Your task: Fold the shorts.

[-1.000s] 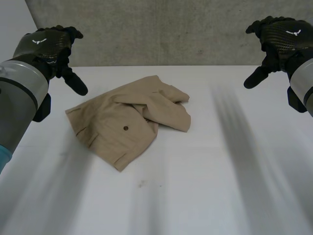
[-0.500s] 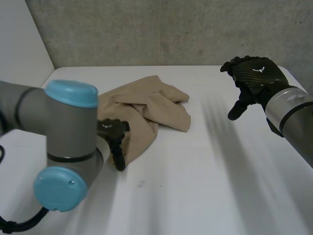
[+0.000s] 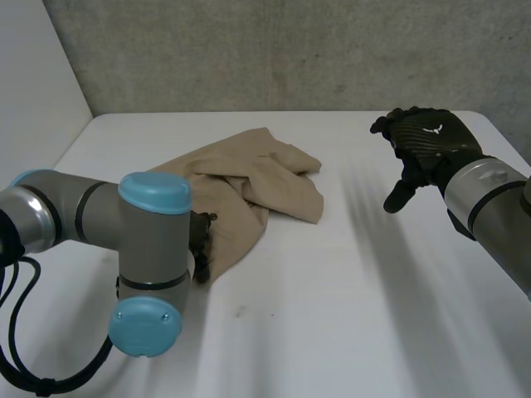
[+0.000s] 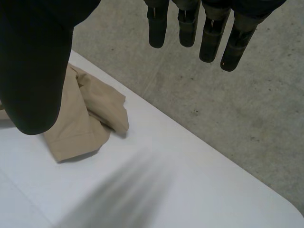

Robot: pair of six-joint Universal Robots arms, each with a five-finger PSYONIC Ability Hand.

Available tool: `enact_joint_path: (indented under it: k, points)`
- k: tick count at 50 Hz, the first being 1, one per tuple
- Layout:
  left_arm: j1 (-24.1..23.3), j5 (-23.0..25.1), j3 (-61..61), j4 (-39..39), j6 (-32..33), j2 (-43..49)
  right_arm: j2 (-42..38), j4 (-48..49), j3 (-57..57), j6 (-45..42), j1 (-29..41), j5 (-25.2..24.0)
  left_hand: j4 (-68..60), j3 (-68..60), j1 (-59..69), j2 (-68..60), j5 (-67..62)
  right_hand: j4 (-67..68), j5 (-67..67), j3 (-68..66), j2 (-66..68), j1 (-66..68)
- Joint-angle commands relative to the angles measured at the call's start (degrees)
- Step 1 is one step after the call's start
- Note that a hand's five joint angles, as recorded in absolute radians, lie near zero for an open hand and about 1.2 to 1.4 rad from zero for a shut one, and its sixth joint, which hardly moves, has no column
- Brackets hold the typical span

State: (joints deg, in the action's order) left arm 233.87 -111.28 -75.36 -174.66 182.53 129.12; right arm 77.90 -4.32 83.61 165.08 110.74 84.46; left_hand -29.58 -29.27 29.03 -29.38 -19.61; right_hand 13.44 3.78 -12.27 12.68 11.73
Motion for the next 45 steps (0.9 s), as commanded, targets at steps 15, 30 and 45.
enact_joint_path:
  k: [15, 30, 45]
  points:
    - [-0.17, 1.24, -0.23, 0.63, 0.02, 0.25, -0.02, 0.10, 0.41, -0.02, 0.00, 0.00, -4.86, -5.17, 5.41, -5.06, -4.83, -3.44, -3.78, 2.27, -2.68, -1.73]
    - [-0.43, 3.35, -0.23, 1.69, -0.51, 0.43, -0.20, 1.07, 1.20, -0.02, 0.09, 0.00, -5.02, -5.34, 5.58, -5.23, -4.99, -3.44, -3.78, 2.27, -2.68, -1.73]
    - [0.18, 3.26, 0.74, 1.25, -1.47, 1.83, -0.99, 1.16, 1.20, -0.37, 1.41, 0.00, -20.48, -20.79, 21.03, -20.68, -20.45, -3.44, -3.78, 2.27, -2.68, -1.73]
